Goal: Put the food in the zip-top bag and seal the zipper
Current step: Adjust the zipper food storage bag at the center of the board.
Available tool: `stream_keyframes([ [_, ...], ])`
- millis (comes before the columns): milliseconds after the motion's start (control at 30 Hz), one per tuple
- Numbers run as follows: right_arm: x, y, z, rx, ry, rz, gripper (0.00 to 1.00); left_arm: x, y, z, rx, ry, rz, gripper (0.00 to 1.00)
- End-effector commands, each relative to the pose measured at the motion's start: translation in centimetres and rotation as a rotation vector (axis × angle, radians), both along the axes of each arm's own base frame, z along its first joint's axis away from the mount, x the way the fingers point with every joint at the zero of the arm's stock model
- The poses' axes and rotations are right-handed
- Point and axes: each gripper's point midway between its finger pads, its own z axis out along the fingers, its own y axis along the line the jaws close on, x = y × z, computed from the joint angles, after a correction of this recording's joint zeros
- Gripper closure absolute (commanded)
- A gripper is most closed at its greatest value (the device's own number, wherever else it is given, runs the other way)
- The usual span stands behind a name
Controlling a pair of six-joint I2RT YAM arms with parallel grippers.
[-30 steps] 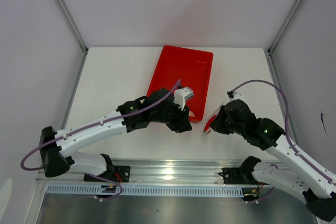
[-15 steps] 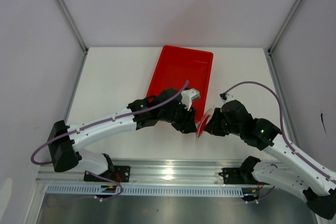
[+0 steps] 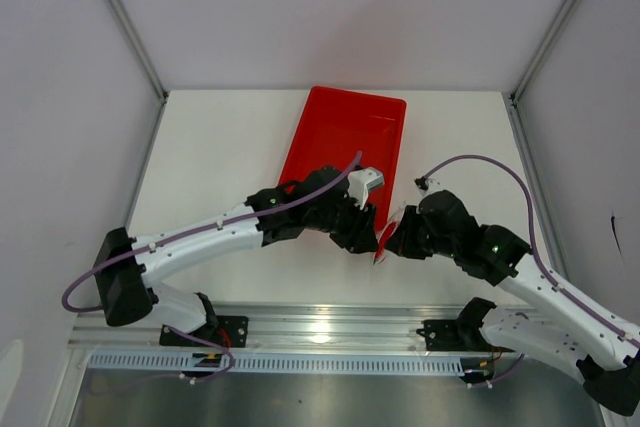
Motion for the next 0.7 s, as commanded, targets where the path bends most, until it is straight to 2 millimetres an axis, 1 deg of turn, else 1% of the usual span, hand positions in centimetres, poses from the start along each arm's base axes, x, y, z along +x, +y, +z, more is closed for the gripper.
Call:
stream_keyframes([
  [0, 0.1, 0.6, 0.5, 0.024, -0.018, 0.012, 1.0, 0.4, -1.0, 1.1, -0.048, -0.001, -0.002, 0.56],
  [200, 0.1, 0.8, 0.4, 0.024, -0.016, 0.019, 1.0, 0.7, -1.5, 0.5, -0.045, 0.008, 0.005, 0.57],
  [233, 0.1, 0.9, 0.3, 0.021, -0.015, 0.021, 1.0, 0.8, -1.6, 0.7, -0.048, 0.003, 0.006, 0.57],
  [267, 0.0, 0.9, 0.4, 0.022, -0.016, 0.024, 1.0, 0.9, -1.7, 0.3, -0.037, 0.004, 0.009, 0.57],
  [367, 0.0, 1.0, 0.4, 0.023, -0.017, 0.029, 1.0, 1.3, -1.8, 0.5, -0.027, -0.001, 0.019, 0.56],
  [400, -0.1, 1.0, 0.3, 0.02, -0.014, 0.031, 1.0, 1.4, -1.9, 0.2, -0.017, -0.002, 0.025, 0.56],
  [467, -0.1, 1.1, 0.4, 0.021, -0.014, 0.033, 1.0, 1.8, -2.0, 0.3, -0.013, -0.01, 0.032, 0.57],
  [500, -0.4, 1.3, 0.5, 0.028, -0.009, 0.045, 1.0, 2.0, -2.2, 0.1, -0.003, -0.009, 0.038, 0.58],
  [533, -0.7, 1.4, 0.7, 0.037, -0.006, 0.059, 1.0, 2.1, -2.1, -0.3, 0.011, -0.007, 0.044, 0.59],
  [567, -0.8, 1.4, 0.7, 0.038, -0.002, 0.063, 1.0, 2.3, -2.3, -0.1, 0.009, -0.01, 0.044, 0.64],
  [600, -1.0, 1.4, 0.6, 0.038, 0.002, 0.064, 1.0, 2.4, -2.3, -0.4, 0.018, -0.008, 0.044, 0.68],
  [667, -1.1, 1.1, 0.7, 0.039, 0.003, 0.056, 1.0, 2.5, -2.3, -0.6, 0.023, -0.008, 0.046, 0.77],
])
